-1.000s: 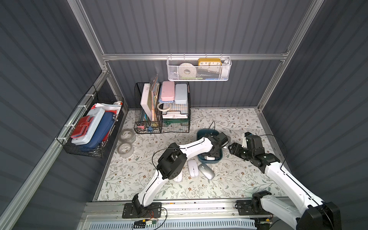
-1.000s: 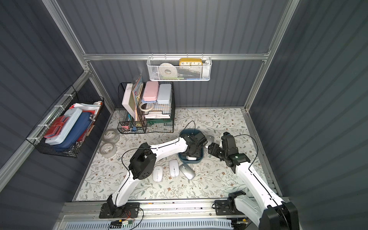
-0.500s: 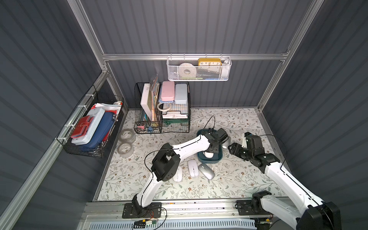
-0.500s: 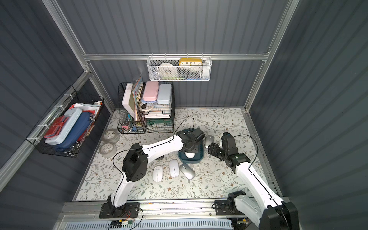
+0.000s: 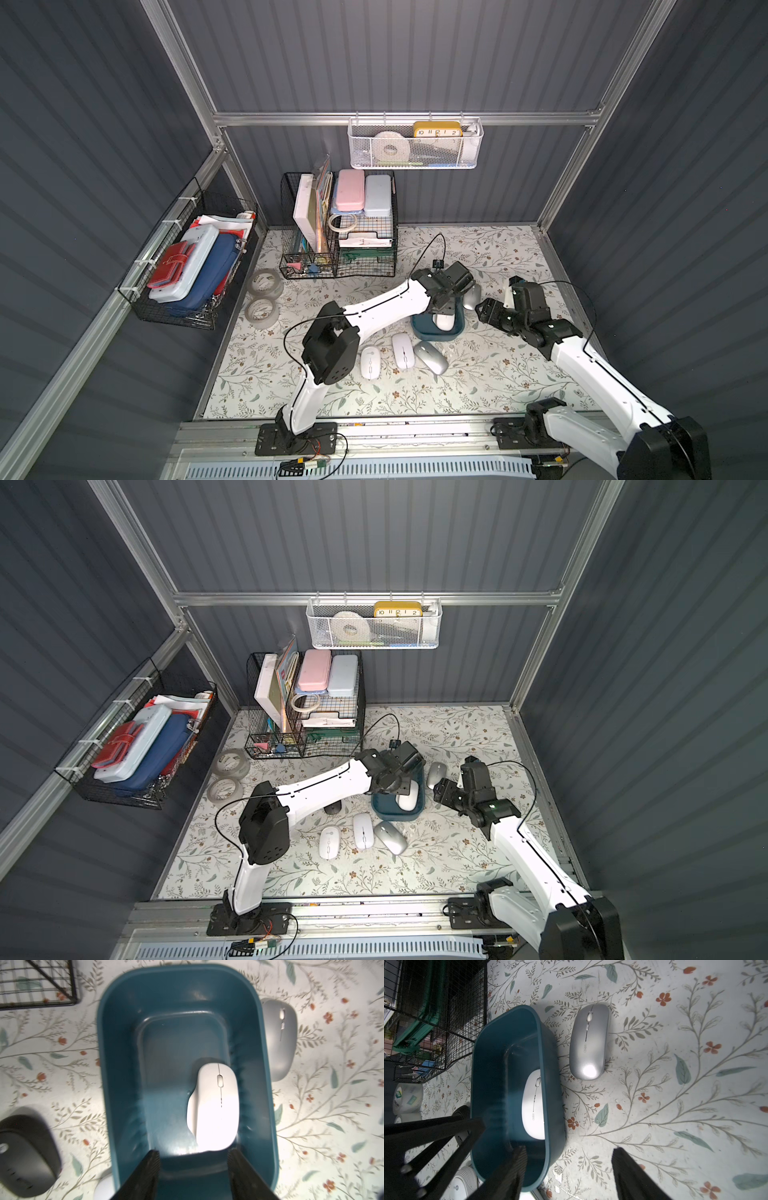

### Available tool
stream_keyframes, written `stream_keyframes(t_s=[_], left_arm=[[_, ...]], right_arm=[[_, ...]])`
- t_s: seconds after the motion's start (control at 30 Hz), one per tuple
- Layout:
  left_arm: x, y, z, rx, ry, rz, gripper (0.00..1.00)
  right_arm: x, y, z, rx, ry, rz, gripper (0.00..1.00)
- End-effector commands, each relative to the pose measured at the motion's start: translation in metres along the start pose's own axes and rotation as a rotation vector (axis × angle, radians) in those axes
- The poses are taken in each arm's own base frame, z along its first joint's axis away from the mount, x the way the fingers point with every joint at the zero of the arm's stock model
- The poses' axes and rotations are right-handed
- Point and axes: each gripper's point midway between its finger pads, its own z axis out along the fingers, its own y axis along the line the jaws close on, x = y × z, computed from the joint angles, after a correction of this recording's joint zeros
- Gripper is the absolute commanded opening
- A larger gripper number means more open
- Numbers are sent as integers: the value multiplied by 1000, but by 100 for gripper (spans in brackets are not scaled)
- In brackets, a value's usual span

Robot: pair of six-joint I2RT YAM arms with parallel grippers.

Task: Take out the mouse from the storage box
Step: Pick up the mouse from the storage box.

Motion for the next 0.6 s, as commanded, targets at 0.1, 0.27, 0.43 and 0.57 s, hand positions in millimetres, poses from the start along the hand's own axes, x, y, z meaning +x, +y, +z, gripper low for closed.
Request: stream_keyframes(t_s=[0.1,0.27,0.43,0.57], left_arm=[[13,3,8,-28,48,34,67],[23,-12,31,10,108,59,77],[29,-20,53,12,146,96,79],[31,-27,62,39,154,118,81]], right_arm=[[-6,6,-1,-11,-11,-15,71],[-3,4,-2,-10,-11,-13,71],[1,2,-2,-8,-8,-10,71],[4,0,0,-5,-1,-8,71]])
